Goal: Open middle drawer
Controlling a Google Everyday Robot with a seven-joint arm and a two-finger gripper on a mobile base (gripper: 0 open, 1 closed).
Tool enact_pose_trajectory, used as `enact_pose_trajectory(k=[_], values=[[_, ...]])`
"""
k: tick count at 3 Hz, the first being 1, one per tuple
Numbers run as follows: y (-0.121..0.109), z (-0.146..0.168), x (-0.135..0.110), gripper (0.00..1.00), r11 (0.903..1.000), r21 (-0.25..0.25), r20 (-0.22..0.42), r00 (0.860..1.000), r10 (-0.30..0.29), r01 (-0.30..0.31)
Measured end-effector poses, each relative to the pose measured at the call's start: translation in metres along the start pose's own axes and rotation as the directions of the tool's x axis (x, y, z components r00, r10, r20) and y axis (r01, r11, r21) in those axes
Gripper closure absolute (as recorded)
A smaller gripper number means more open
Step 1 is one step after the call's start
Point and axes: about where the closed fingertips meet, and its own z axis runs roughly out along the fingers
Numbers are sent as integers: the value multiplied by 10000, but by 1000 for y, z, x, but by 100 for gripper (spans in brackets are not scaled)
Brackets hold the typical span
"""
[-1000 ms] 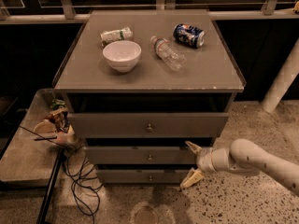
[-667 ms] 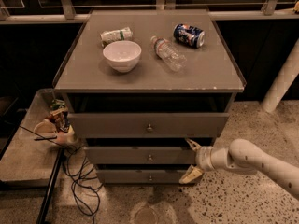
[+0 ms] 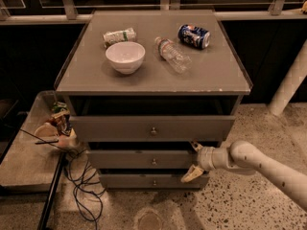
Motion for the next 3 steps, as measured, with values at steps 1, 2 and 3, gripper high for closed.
enact_pose_trajectory(k=[1,2,3], values=[[-12,28,20,0,9998,-118,50,9998,-181,181],[-12,28,20,0,9998,-119,46,9998,-183,183],[-12,28,20,15,9998,-120,47,9998,-182,183]])
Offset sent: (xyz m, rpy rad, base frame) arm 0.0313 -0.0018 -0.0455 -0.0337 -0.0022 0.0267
